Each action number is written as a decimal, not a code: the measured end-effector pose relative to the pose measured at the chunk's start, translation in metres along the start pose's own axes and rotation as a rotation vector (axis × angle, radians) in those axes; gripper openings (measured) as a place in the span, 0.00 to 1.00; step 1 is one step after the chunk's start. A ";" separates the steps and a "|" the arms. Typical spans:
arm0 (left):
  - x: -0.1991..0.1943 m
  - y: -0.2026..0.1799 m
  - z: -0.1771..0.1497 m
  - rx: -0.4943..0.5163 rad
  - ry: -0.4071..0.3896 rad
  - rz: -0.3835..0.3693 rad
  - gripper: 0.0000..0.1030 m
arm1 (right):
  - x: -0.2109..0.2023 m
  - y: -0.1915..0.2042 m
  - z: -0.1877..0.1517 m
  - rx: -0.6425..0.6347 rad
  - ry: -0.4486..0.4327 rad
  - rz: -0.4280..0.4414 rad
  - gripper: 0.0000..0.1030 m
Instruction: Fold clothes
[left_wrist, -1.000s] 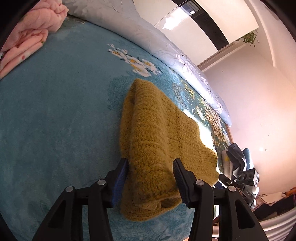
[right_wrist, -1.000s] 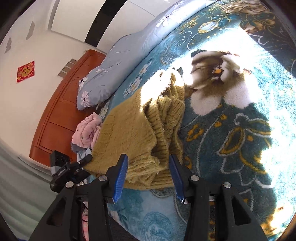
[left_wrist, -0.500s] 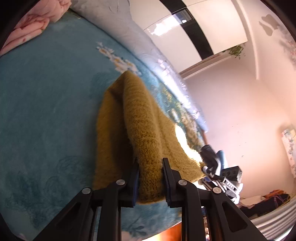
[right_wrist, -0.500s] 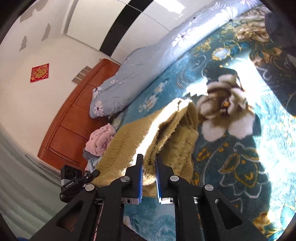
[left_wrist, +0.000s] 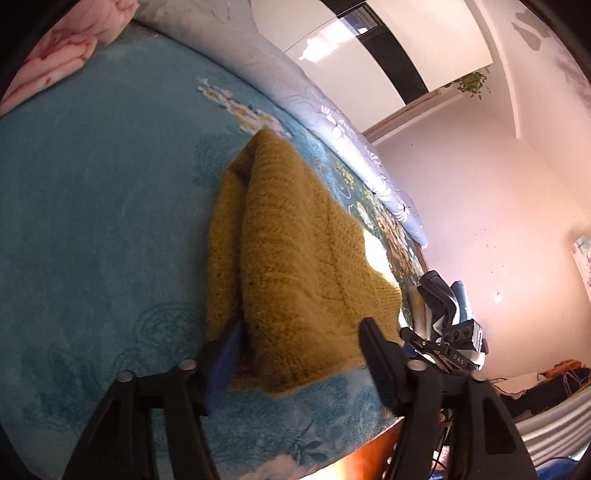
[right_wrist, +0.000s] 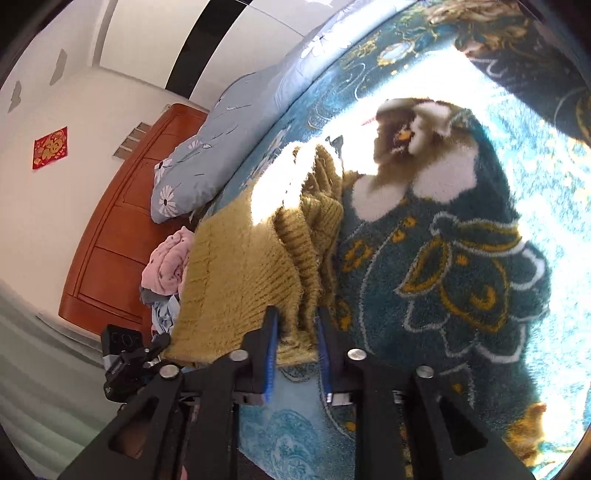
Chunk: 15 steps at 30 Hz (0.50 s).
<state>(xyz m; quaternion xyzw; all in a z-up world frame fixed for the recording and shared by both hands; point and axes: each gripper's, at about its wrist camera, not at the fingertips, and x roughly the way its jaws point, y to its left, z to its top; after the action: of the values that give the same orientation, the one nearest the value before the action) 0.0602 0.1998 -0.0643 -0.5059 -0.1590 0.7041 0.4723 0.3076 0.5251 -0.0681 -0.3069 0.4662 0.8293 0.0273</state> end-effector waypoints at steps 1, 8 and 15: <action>-0.004 -0.004 0.004 0.022 -0.016 0.010 0.92 | -0.004 0.002 0.002 -0.015 -0.010 -0.013 0.58; 0.031 0.008 0.058 0.030 0.048 0.103 1.00 | 0.016 -0.001 0.024 -0.024 -0.005 0.000 0.68; 0.089 0.025 0.063 0.045 0.228 0.090 1.00 | 0.050 0.007 0.040 -0.043 0.053 -0.020 0.68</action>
<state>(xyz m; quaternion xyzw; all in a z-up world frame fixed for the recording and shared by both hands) -0.0105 0.2769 -0.1049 -0.5787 -0.0655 0.6657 0.4665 0.2453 0.5411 -0.0748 -0.3337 0.4458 0.8304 0.0167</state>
